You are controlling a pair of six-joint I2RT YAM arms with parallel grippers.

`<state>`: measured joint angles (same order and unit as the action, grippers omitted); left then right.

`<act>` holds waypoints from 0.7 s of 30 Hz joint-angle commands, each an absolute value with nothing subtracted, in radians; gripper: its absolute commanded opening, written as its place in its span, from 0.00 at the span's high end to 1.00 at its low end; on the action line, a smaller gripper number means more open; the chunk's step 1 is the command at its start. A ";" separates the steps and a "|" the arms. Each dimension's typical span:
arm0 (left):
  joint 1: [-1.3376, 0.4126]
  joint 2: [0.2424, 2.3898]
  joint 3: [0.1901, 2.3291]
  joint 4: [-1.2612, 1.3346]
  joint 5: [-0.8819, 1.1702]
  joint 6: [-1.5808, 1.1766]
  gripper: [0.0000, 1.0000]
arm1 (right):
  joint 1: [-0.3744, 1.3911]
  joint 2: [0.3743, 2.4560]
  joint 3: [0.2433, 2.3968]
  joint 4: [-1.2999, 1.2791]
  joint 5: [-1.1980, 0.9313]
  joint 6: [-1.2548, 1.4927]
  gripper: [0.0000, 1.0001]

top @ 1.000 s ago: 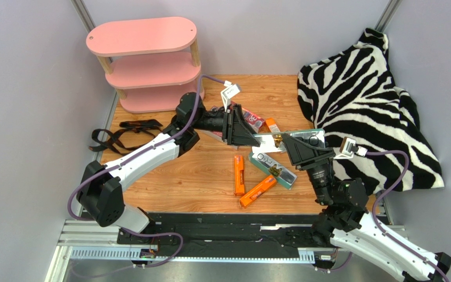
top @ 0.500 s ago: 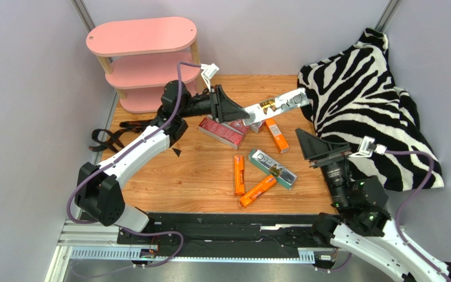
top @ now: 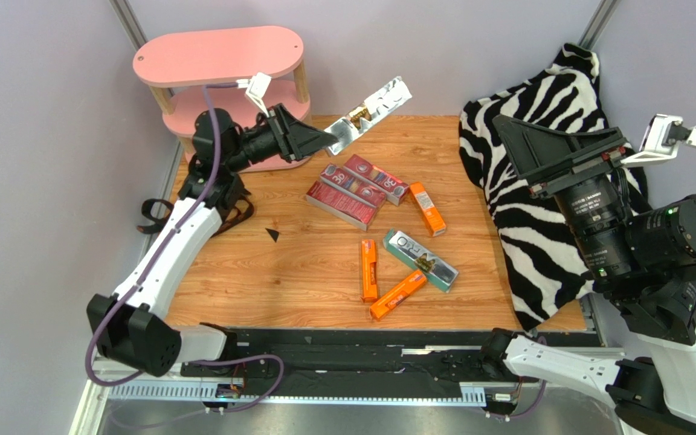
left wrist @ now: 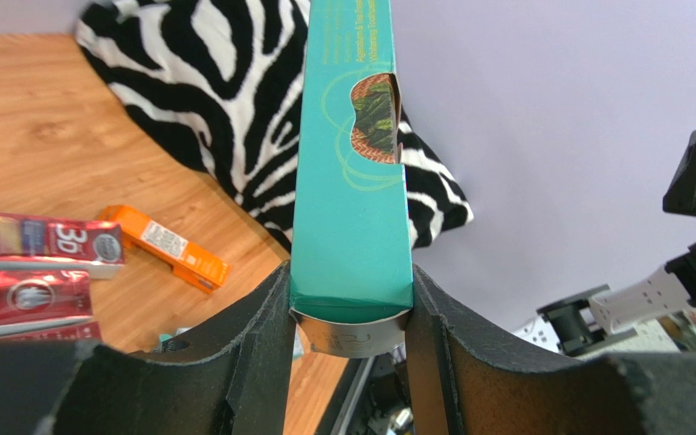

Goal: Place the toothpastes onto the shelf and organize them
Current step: Pick up the toothpaste from the center of the board, then place the toothpaste on the shelf.

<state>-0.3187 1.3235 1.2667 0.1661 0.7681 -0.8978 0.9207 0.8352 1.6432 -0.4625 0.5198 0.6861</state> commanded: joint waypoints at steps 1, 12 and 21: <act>-0.281 1.215 1.328 0.086 0.658 -0.835 0.80 | 0.923 0.873 1.701 -0.546 0.445 0.680 0.00; -0.215 1.141 1.344 -0.035 0.476 -0.824 0.79 | 0.925 0.807 1.615 -0.457 0.433 0.660 0.00; -0.161 1.183 1.354 0.026 0.472 -0.891 0.79 | 0.923 0.704 1.523 -0.388 0.382 0.601 0.00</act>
<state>-0.1848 1.1736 1.3048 -0.0681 0.4828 -0.8490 0.9207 0.7242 1.5410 -0.4484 0.4255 0.6437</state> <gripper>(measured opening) 0.510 0.998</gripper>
